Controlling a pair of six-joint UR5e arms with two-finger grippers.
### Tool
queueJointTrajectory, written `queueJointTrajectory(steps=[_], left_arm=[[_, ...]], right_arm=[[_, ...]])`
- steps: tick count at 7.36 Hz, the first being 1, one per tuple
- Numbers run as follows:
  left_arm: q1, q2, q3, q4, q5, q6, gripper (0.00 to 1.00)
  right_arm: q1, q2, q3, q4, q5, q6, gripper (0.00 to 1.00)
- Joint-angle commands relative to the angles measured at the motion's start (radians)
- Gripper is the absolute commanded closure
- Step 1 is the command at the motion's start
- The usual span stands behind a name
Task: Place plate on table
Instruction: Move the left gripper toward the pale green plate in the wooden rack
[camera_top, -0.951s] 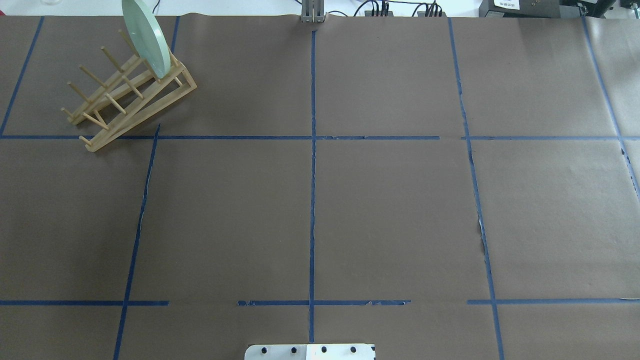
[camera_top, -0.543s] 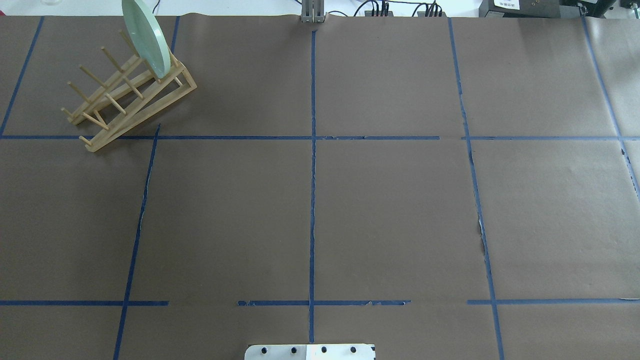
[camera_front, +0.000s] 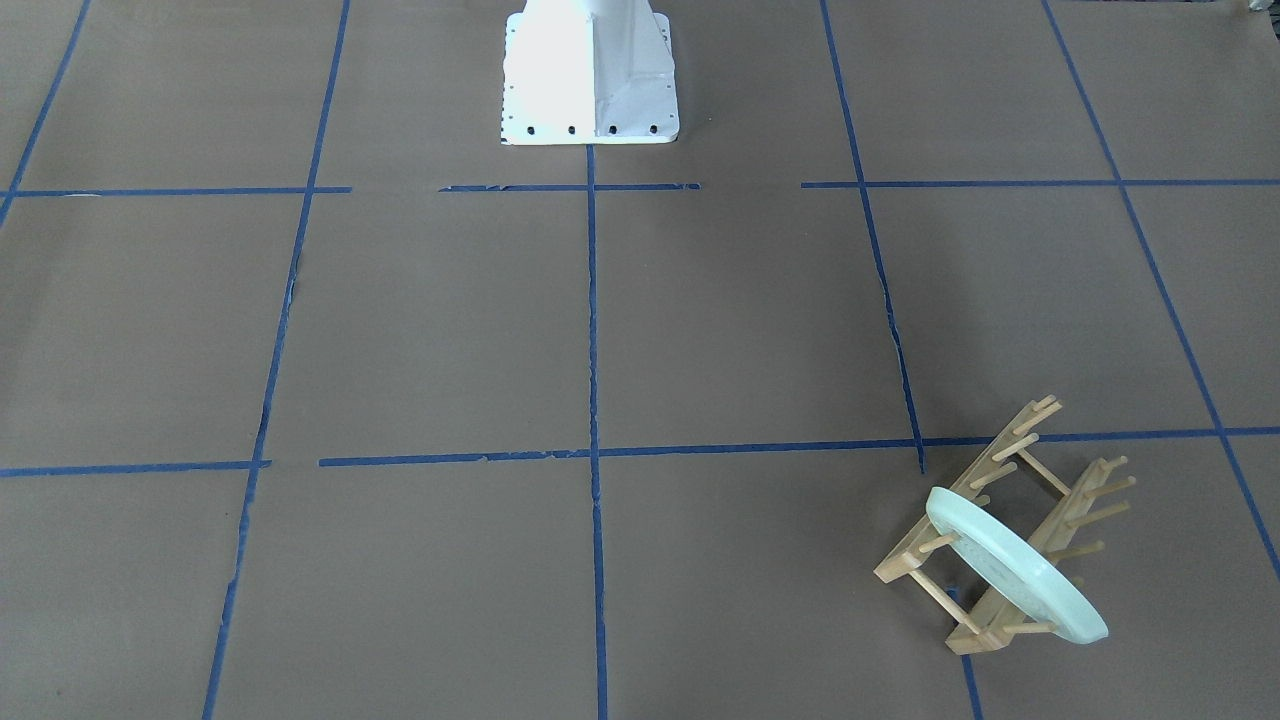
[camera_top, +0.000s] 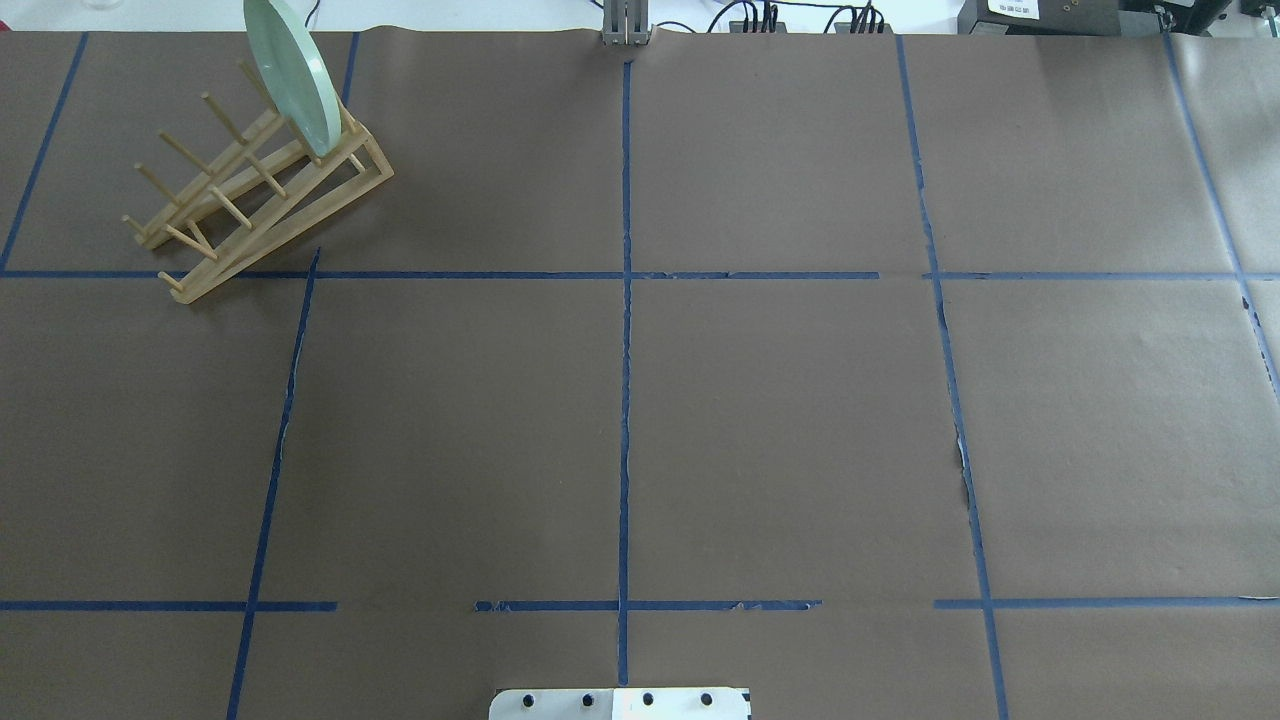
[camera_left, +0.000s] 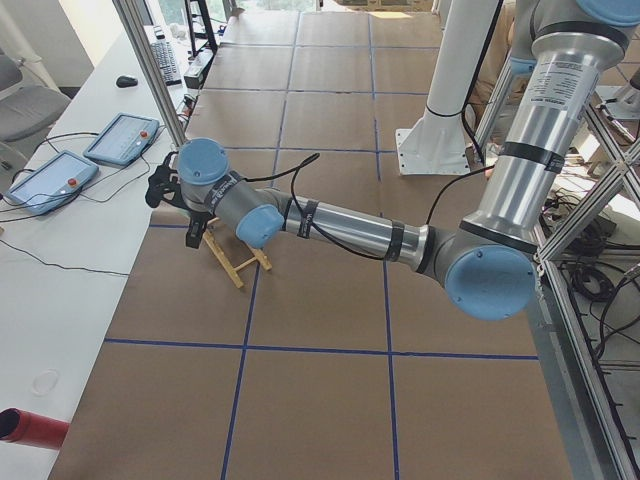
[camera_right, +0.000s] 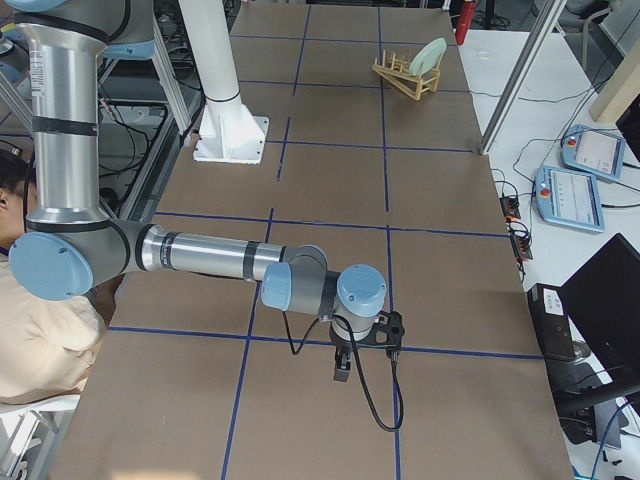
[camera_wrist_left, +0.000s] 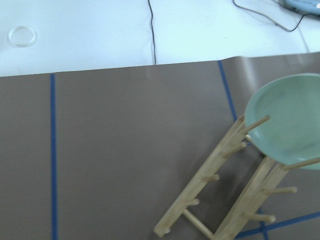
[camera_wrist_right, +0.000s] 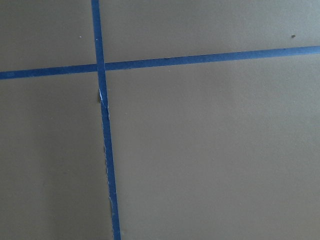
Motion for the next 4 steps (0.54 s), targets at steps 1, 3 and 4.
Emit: queueJointTrajectory(steps=[1, 3, 4], left_arm=[[0.1, -0.088, 0.029, -0.223, 0.089, -0.522, 0.0], [0.175, -0.153, 0.159, -0.473, 0.254, -1.023, 0.0], [0.22, -0.174, 0.208, -0.537, 0.34, -1.216, 0.0]], right_arm=[[0.0, 0.0, 0.0, 0.0, 0.0, 0.0, 0.0], [0.0, 0.0, 0.001, 0.0, 0.0, 0.0, 0.0], [0.0, 0.0, 0.001, 0.0, 0.0, 0.0, 0.0]])
